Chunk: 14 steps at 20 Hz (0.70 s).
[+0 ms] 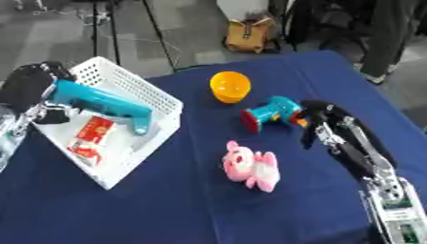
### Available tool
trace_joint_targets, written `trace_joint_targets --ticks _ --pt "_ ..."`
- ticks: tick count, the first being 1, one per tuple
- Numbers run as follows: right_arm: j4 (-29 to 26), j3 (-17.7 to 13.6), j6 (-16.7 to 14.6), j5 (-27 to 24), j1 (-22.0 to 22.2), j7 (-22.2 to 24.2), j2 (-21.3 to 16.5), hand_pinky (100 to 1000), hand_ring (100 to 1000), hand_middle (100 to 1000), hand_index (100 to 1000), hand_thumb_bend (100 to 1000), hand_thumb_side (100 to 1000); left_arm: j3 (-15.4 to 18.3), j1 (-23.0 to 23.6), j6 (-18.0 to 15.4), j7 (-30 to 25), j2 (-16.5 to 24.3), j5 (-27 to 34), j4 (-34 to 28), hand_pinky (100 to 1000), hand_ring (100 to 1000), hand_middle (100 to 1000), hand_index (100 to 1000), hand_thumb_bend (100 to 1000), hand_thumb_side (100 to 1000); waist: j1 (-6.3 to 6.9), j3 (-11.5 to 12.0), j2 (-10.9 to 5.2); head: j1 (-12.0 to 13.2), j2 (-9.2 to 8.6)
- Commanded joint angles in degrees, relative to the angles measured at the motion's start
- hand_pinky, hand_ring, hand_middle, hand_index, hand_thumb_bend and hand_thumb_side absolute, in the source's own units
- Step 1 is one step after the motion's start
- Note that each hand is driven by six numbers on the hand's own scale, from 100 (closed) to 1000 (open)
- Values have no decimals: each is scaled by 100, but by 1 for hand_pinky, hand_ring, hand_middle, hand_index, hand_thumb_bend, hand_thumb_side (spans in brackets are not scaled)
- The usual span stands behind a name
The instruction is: Pick up objects on the table and place them in the box.
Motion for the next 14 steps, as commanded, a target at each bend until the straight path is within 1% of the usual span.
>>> trace_joint_targets --ticks 1,2,3,4,5,6,7,10,11,14 --pt "-56 -24 -10 -62 -60 11 -71 373 436 652 836 100 665 22 -96 -216 -233 5 -270 163 658 660 679 717 527 581 -13 6 -72 -15 -28" --pt "-56 -25 -10 -62 -59 10 -70 373 436 652 836 100 665 47 -96 -274 -335 -7 -328 187 658 660 679 717 527 581 -14 9 -73 -20 -26" --pt "-57 -25 -11 -62 -62 11 -70 373 436 652 836 100 665 17 -64 -341 -436 -41 -378 236 720 753 773 785 507 861 -13 9 -70 -18 -28" --pt "-56 -26 -10 -62 -61 11 -70 373 436 652 836 100 665 -13 -48 -427 -539 -59 -401 274 732 766 786 793 507 898 -13 13 -71 -21 -26" --pt "-56 -26 -11 -62 -62 12 -69 373 436 652 836 100 666 -40 -29 -522 -643 -71 -406 308 760 795 817 812 523 971 -15 16 -70 -24 -25" --pt "-56 -26 -11 -60 -62 13 -68 373 436 652 836 100 666 -71 -11 -616 -741 -79 -404 350 760 795 817 812 523 971 -16 19 -69 -28 -24" --pt "-55 -28 -11 -59 -61 13 -67 373 435 652 836 100 666 -87 4 -708 -835 -81 -398 387 776 812 835 817 541 1000 -17 21 -68 -29 -23" --pt "-51 -33 -12 -55 -56 10 -66 373 435 652 836 100 666 -49 27 -981 -1110 -59 -336 407 782 818 844 822 544 1000 -19 30 -68 -36 -21" --pt "-50 -33 -12 -54 -56 10 -66 373 435 652 836 100 666 -20 37 -1068 -1202 -42 -299 377 796 834 862 834 526 1000 -18 34 -68 -40 -22" --pt "-50 -36 -10 -52 -59 10 -64 373 435 652 836 100 666 13 74 -1282 -1481 50 -91 219 811 845 874 842 523 1000 -13 47 -69 -51 -25"
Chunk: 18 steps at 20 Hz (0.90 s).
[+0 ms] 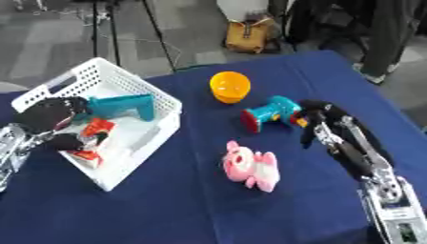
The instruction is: Pick up objects on the table and place them in the box.
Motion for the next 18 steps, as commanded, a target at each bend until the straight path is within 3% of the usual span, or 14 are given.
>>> trace_joint_targets --ticks 1,6,10,11,14,18 --pt "-51 -36 -8 -51 -61 10 -64 373 435 652 836 100 666 39 -31 -210 -301 221 214 -206 813 842 869 842 522 1000 -9 18 -70 -23 -26" --pt "-47 -45 -2 -40 -52 8 -69 373 435 652 834 100 667 103 -122 -435 -764 556 660 -766 810 824 847 837 512 1000 2 70 -79 -43 -23" --pt "-43 -55 0 -33 -42 3 -70 373 434 652 832 100 667 280 -171 -367 -1002 687 1034 -1368 791 789 818 821 471 991 -1 105 -87 -72 -24" --pt "-42 -59 -1 -30 -41 0 -71 373 434 651 831 100 667 329 -131 -311 -948 738 1221 -1670 783 770 799 812 488 917 0 114 -84 -82 -29" --pt "-40 -66 -4 -25 -42 -5 -75 373 433 650 831 100 667 373 97 141 -936 984 2117 -2977 783 766 795 810 501 871 2 136 -78 -105 -41" --pt "-40 -72 -1 -19 -42 -7 -75 373 433 650 831 100 668 469 274 575 -1136 1205 2918 -4189 779 758 788 807 544 778 8 170 -77 -125 -47"
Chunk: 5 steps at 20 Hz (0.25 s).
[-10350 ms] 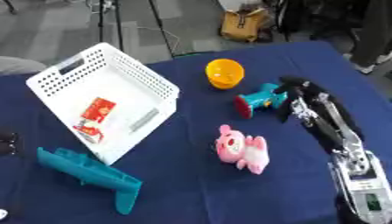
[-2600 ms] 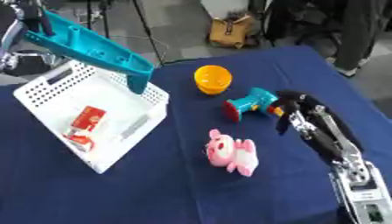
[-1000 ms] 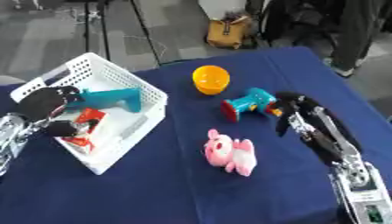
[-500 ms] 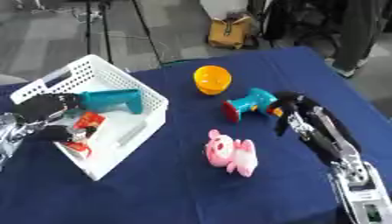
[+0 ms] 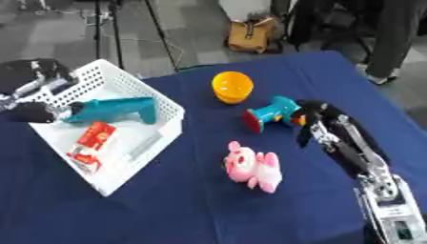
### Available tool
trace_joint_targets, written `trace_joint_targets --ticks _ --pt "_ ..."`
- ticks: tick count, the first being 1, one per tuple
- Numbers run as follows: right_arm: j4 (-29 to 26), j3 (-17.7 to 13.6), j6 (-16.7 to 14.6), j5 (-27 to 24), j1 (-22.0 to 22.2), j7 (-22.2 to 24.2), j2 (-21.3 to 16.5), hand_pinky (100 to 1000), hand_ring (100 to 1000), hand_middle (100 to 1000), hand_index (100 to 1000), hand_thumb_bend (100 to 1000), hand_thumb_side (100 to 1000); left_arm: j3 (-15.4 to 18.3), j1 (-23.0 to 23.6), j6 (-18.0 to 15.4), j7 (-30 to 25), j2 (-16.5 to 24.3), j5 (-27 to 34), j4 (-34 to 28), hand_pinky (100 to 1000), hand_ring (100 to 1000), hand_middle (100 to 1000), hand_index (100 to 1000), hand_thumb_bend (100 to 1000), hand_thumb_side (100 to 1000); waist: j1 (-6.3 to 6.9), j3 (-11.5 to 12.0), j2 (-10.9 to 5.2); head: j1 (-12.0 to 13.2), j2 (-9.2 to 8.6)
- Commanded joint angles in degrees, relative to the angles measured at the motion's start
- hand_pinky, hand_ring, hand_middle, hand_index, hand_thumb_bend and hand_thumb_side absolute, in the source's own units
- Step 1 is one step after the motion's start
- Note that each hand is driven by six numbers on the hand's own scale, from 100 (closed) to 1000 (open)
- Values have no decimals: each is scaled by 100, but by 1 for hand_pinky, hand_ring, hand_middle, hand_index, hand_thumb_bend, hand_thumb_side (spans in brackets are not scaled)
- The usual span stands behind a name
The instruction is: Pick up objects on the table and place them in the box.
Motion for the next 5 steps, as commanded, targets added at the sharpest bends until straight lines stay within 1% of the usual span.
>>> trace_joint_targets --ticks 1,2,3,4,5 --pt "-45 -39 0 -19 -46 -6 -75 373 433 650 831 100 668 158 20 310 -66 324 618 -949 777 756 786 806 546 764 2 21 -75 -30 -47" --pt "-46 -40 0 -18 -46 -7 -76 373 433 650 831 100 668 179 65 387 -74 362 755 -1136 777 756 786 806 546 764 2 25 -74 -33 -47" --pt "-47 -42 1 -18 -46 -7 -76 373 432 650 831 100 668 196 102 456 -83 390 865 -1289 770 746 779 804 565 702 3 29 -73 -36 -48" --pt "-46 -47 2 -17 -43 -11 -77 373 432 650 831 100 668 247 187 511 21 424 1035 -1525 770 746 779 804 565 702 4 43 -70 -44 -49" --pt "-47 -50 3 -15 -42 -14 -79 373 432 650 831 100 668 278 272 576 112 463 1192 -1728 767 740 774 805 568 676 6 48 -68 -47 -51"
